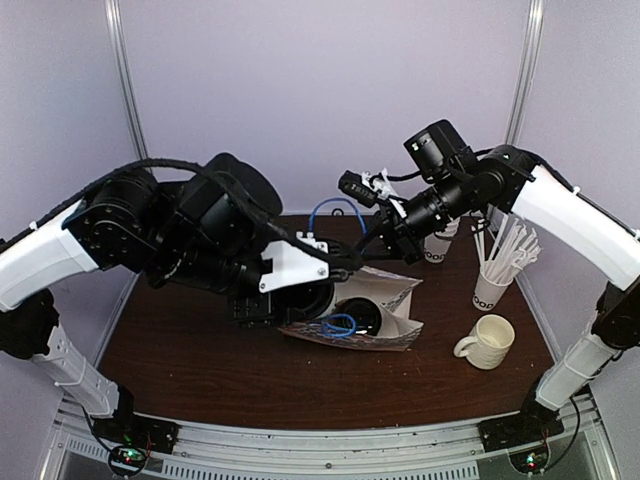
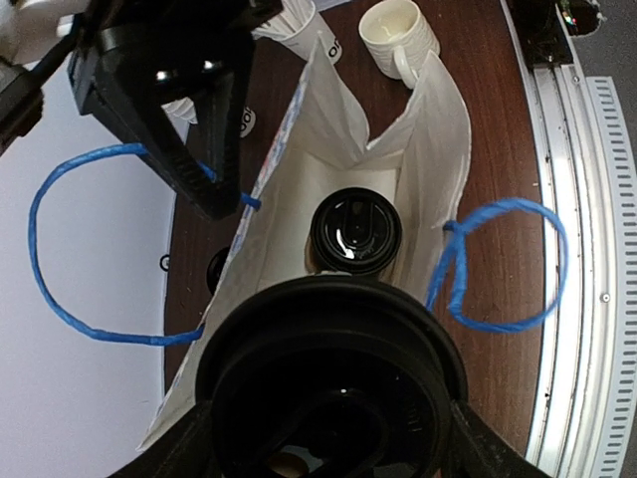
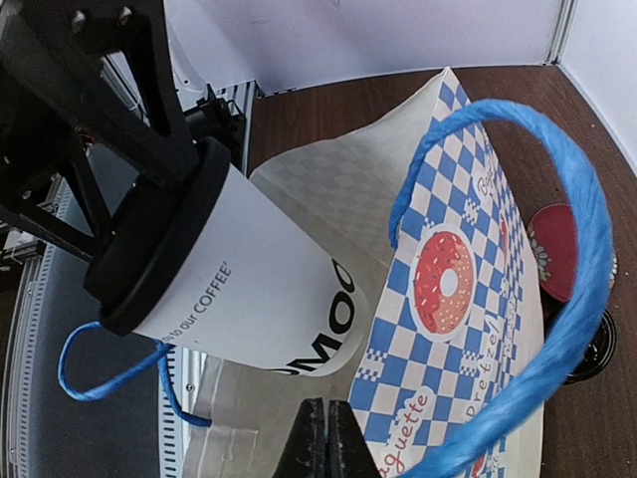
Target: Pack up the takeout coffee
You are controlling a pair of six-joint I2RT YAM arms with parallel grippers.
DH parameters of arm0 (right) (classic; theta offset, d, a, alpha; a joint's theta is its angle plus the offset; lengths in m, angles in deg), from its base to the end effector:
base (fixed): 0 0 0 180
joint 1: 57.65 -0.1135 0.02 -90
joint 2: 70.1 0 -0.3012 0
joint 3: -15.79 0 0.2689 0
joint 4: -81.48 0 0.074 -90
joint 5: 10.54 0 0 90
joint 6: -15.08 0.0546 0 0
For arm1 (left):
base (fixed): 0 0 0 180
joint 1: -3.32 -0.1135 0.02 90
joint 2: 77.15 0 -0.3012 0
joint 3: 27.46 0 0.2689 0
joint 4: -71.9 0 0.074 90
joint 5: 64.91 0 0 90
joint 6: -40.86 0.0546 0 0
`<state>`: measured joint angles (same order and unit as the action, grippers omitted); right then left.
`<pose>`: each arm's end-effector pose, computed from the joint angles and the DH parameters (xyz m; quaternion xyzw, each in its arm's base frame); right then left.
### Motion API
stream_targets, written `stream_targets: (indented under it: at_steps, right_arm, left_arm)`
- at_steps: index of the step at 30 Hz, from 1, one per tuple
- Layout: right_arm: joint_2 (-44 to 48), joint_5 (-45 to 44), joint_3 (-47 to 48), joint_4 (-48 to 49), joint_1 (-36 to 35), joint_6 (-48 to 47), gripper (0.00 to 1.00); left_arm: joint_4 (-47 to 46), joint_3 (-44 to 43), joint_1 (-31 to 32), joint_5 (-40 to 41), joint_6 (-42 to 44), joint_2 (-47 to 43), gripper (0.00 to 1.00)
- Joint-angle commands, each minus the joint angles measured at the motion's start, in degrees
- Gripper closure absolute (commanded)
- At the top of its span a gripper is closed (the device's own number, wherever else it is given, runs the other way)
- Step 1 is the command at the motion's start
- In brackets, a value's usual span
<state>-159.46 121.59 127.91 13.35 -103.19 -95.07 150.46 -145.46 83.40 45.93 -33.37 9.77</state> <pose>0.2155 0.2719 0.4372 -0.5829 0.6513 0.4022 0.2726 0.0740 -0.3105 0.4609 0.6364 0.6629 -0.0471 0.3916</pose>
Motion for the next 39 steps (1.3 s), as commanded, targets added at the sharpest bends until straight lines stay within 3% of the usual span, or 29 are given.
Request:
stream_targets:
  at_steps: [1,12,22,30,39]
  right_arm:
    - [2.3,4.5,0.8,-2.2,-0.2,0.0,1.00]
    - [3.0,19.3,-2.1,-3.2,-0.4,0.5,1.00]
    - [2.6,16.6,-1.3,-4.5,-0.6,-1.3,1.00]
    - [1.5,16.1,0.6,-4.3,-0.6,-0.4,1.00]
    - [1.6,17.2,1.3,-4.7,-0.6,-0.3,1.00]
  left_arm:
    - [-2.4,2.7,3.0,4.3,2.6,0.9,0.37]
    - [-8.9,12.9,5.3,10.3,4.5,-1.0,0.39]
    - [-18.0,22.6,6.4,14.7,11.5,-1.6,0.42]
    - [-16.3,24.8,5.9,18.1,14.1,3.1,0.42]
    - [-21.6,28.2,1.7,14.9,15.8,2.8,0.43]
